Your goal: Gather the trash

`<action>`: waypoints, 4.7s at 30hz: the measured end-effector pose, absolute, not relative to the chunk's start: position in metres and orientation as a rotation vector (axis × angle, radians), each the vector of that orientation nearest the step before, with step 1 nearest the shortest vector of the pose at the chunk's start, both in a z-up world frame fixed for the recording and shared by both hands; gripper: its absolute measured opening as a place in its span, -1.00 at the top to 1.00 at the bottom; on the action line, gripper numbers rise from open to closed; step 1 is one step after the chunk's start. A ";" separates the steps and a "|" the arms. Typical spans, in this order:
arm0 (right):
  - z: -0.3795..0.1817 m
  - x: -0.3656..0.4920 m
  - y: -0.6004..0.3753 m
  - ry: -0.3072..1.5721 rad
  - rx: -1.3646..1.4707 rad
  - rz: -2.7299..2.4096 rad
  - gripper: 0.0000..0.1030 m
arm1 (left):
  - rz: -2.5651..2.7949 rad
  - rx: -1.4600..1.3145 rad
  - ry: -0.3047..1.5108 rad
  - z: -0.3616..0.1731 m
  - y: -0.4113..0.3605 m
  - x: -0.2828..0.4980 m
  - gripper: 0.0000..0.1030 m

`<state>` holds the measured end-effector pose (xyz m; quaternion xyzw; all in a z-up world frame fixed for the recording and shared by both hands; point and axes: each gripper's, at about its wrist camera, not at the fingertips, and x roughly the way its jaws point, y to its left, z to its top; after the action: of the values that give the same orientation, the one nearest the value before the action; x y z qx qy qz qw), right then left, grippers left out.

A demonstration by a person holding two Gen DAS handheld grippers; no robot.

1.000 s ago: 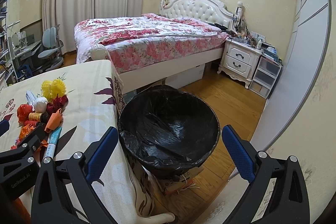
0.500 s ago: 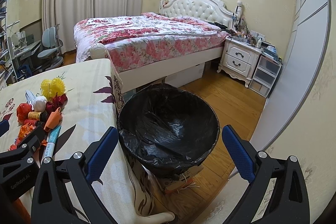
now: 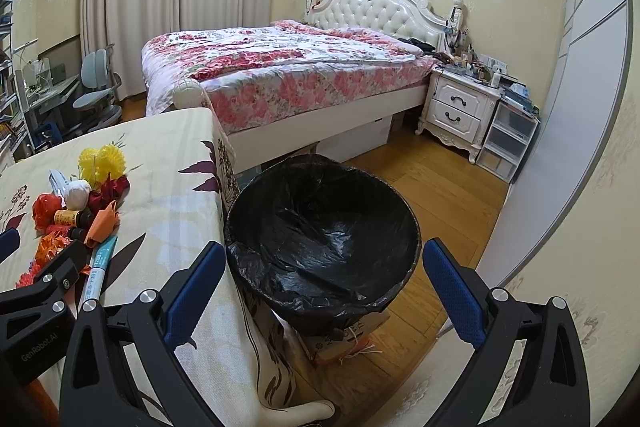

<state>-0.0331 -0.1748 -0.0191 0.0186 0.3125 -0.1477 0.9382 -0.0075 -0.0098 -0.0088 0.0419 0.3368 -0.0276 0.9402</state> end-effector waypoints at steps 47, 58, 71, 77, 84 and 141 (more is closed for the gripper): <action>-0.022 -0.029 -0.127 0.721 0.033 -0.130 -0.37 | 0.010 0.092 0.744 -0.028 0.061 -0.032 -0.75; -0.029 -0.029 -0.123 0.742 0.039 -0.115 -0.37 | -0.015 0.086 0.782 -0.046 0.061 -0.029 -0.60; -0.033 -0.029 -0.114 0.752 0.039 -0.079 -0.38 | -0.063 0.050 0.778 -0.039 0.074 -0.037 0.14; -0.030 -0.026 -0.089 0.748 0.018 -0.001 -0.37 | -0.023 0.038 0.744 -0.022 0.092 -0.040 0.14; -0.023 -0.018 -0.047 0.739 -0.003 0.135 -0.37 | 0.051 0.011 0.747 -0.021 0.126 -0.038 0.14; -0.027 0.033 -0.198 0.705 0.109 -0.254 0.07 | -0.234 0.108 0.648 -0.003 -0.040 0.045 0.14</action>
<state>0.0327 -0.1975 -0.0267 0.0533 0.3439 -0.1242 0.9292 0.0454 -0.0396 -0.0028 0.0528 0.3176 -0.1146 0.9398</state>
